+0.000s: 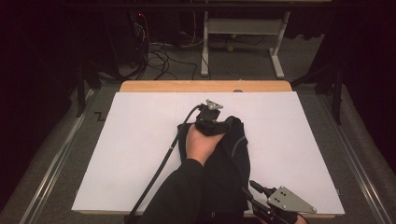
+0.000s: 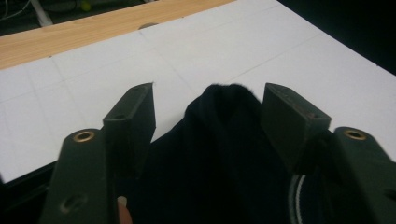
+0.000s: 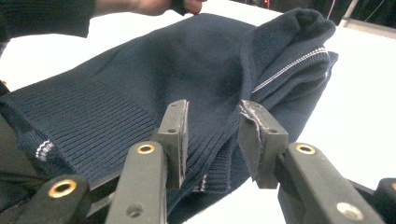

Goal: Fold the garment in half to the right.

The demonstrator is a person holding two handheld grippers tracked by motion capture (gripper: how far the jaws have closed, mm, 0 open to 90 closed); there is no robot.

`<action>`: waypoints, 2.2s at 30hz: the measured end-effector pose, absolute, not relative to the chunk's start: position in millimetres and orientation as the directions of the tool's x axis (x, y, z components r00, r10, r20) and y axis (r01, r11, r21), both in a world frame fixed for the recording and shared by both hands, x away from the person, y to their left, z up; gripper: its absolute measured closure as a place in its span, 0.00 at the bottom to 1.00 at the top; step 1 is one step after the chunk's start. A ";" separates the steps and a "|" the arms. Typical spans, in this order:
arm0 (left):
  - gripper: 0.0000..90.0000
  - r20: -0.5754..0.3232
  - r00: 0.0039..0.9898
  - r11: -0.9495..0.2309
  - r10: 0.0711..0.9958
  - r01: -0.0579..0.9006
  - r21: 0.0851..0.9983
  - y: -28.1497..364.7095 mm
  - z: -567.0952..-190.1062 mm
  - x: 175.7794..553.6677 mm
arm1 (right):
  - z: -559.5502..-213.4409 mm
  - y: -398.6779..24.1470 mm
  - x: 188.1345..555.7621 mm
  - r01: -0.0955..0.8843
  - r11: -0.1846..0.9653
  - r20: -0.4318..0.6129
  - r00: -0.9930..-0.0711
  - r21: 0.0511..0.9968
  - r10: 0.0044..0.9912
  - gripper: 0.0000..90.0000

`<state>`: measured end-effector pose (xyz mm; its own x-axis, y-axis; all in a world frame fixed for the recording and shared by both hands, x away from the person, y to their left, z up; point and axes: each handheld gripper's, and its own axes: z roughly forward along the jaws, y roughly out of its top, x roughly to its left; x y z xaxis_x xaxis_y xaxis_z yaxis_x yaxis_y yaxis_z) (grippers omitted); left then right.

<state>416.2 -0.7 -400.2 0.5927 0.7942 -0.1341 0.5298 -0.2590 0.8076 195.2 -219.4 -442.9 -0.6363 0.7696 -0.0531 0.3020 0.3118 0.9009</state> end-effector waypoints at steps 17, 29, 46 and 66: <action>0.11 -0.153 0.613 -0.235 0.775 0.504 0.831 90.8 -428.6 366.7 | -444.4 -214.1 199.9 0.310 0.314 -0.049 -0.637 0.897 0.769 0.74; 0.00 -0.149 0.586 -0.207 0.796 0.496 0.844 167.3 -451.2 329.7 | -436.3 -188.5 232.0 0.314 0.354 -0.079 -0.640 0.881 0.764 0.89; 0.00 -0.114 0.584 -0.205 0.804 0.451 0.868 217.4 -464.4 278.7 | -424.3 -119.0 314.2 0.408 0.541 -0.229 -0.601 0.736 0.766 1.00; 0.00 -0.137 0.585 -0.181 0.799 0.452 0.873 223.0 -465.1 278.7 | -454.0 -179.0 340.6 0.537 0.435 -0.195 -0.446 0.723 0.874 1.00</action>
